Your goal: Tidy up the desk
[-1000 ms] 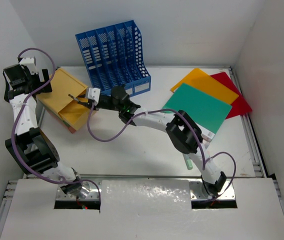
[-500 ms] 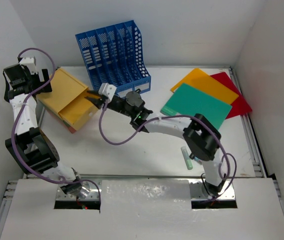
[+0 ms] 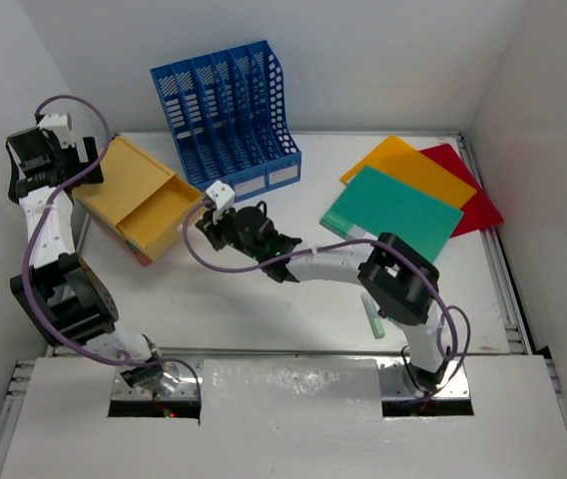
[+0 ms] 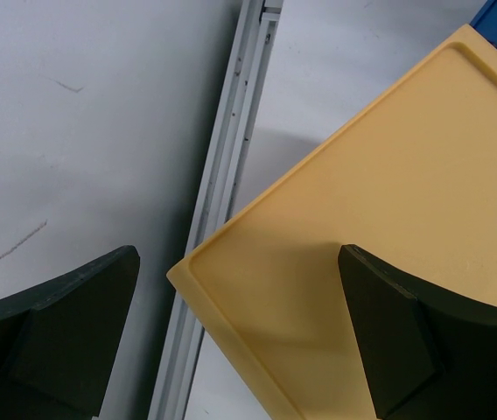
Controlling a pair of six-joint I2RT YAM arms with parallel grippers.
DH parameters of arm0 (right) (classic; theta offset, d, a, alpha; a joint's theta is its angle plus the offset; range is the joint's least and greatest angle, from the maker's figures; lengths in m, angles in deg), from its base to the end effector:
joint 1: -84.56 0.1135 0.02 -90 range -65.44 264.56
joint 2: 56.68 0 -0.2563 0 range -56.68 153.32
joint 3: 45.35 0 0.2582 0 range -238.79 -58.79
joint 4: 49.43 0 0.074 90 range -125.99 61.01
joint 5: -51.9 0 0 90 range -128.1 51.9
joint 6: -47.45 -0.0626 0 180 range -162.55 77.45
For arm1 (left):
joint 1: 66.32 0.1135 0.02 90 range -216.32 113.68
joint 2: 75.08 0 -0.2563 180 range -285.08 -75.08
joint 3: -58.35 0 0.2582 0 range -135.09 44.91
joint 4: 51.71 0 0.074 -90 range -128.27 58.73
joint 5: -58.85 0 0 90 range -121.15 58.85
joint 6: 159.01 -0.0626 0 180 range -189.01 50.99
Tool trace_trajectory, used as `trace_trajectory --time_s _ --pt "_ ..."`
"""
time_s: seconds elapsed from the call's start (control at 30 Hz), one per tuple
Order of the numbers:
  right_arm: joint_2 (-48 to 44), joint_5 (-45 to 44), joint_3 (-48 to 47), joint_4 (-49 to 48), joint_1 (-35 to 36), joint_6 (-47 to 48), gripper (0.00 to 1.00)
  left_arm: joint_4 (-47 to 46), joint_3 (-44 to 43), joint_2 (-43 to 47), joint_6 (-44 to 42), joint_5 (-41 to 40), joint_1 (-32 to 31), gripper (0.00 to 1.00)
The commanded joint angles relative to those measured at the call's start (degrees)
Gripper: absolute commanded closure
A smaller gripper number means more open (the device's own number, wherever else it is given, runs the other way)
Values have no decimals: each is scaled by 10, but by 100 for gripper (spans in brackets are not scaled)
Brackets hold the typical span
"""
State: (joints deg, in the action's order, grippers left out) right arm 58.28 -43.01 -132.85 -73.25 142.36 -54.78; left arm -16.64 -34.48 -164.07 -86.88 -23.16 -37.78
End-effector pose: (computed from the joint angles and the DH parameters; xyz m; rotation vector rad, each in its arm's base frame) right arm 0.2674 0.4146 0.2181 -0.5969 1.5980 0.8579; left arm 0.3462 0.1784 0.3165 -0.1144 2.1250 0.3353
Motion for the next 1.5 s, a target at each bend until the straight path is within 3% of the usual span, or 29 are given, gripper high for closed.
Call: trace_trajectory --time_s 0.0,0.2,0.6,0.77,0.9,1.03,1.1,1.47 --pt "22 -22 -41 20 6 -43 100 3 -11 -6 -4 -7 -4 3" --pt "106 22 -143 -3 8 -53 100 1 -11 -7 -3 -3 -4 3" --pt "262 19 -375 15 8 -43 100 -4 -10 -12 -13 9 -5 3" --pt "290 18 -391 -1 9 -39 100 -7 -10 -17 -17 12 -4 3" --pt "266 13 -325 -33 11 -31 100 -8 -10 -21 -19 11 -4 3" --pt "258 3 -284 -72 13 -25 73 -7 -9 -21 -20 14 -5 3" --pt "272 13 -308 -53 13 -19 69 -8 -11 -22 -20 14 -4 3" --pt "322 5 -389 -19 15 -17 67 -5 -13 -22 -18 17 -4 3"
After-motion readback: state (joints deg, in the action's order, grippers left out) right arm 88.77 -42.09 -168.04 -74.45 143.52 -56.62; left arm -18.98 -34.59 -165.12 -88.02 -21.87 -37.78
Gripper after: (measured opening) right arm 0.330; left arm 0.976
